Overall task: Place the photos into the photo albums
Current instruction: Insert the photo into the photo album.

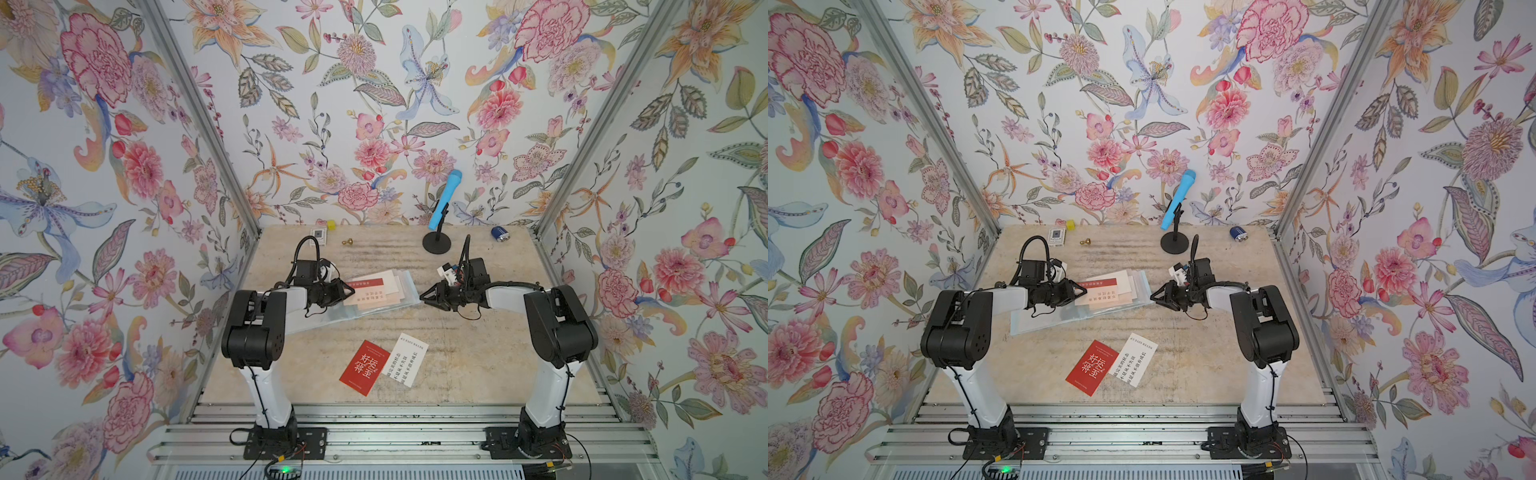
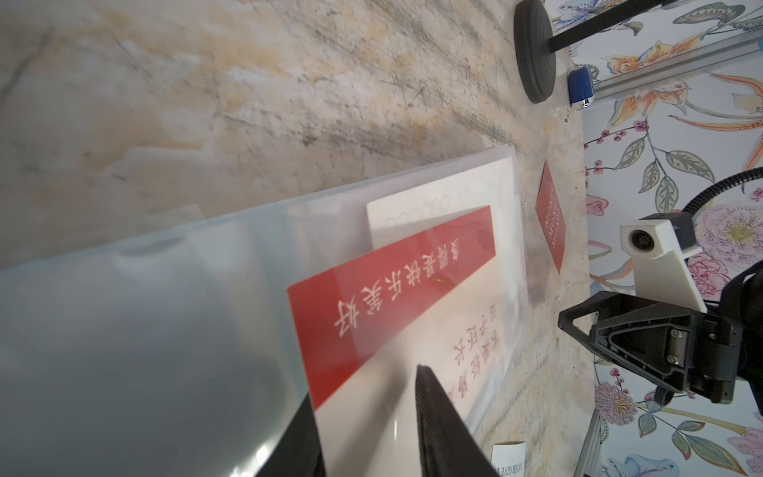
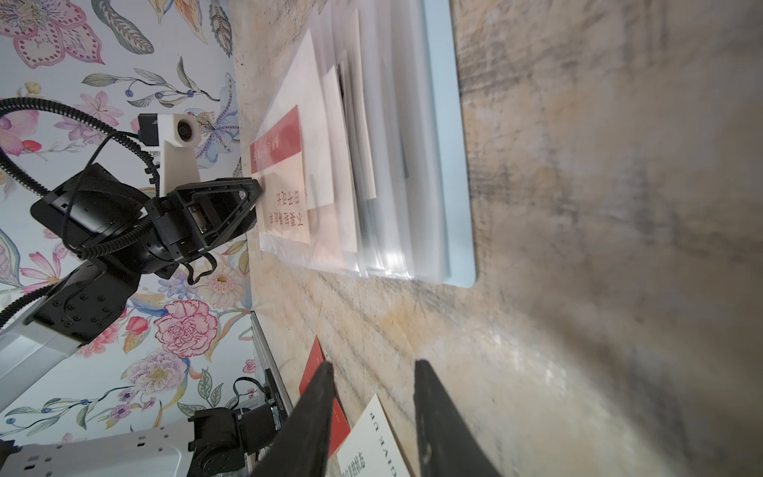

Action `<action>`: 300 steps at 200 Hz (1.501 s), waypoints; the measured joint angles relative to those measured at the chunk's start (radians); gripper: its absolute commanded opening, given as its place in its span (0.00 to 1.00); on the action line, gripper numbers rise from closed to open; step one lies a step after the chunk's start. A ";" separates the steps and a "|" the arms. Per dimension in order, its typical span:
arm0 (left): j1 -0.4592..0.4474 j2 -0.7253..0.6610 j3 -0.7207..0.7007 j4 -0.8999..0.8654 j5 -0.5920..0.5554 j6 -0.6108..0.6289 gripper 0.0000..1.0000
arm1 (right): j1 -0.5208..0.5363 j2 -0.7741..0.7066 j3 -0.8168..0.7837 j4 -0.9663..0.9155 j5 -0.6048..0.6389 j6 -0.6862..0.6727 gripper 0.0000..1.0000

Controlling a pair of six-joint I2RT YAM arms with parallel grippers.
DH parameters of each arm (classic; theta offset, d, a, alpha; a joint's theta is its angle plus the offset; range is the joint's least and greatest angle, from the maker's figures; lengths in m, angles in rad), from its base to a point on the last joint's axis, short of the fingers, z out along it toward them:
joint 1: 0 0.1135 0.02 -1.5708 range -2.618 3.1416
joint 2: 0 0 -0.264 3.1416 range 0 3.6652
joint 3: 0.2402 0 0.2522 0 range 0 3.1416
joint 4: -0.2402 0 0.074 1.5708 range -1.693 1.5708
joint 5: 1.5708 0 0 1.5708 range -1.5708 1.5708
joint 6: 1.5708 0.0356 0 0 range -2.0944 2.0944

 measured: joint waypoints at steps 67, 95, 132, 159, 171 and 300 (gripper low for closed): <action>-0.058 0.015 0.088 -0.141 -0.120 0.042 0.37 | 0.000 0.000 -0.012 0.000 0.000 -0.007 0.35; -0.086 0.016 0.109 -0.156 -0.134 0.040 0.38 | 0.000 0.000 -0.013 0.000 0.000 -0.008 0.35; -0.106 0.040 0.135 -0.160 -0.134 0.040 0.39 | 0.000 0.000 -0.016 0.000 0.000 -0.011 0.35; -0.114 0.045 0.143 -0.159 -0.133 0.035 0.40 | 0.000 0.000 -0.021 0.000 0.000 -0.011 0.35; -0.116 0.046 0.143 -0.159 -0.130 0.031 0.42 | 0.000 0.000 -0.023 0.000 0.000 -0.011 0.35; -0.138 -0.011 0.103 -0.164 -0.094 -0.004 0.47 | -0.002 0.000 -0.024 0.000 0.000 -0.011 0.35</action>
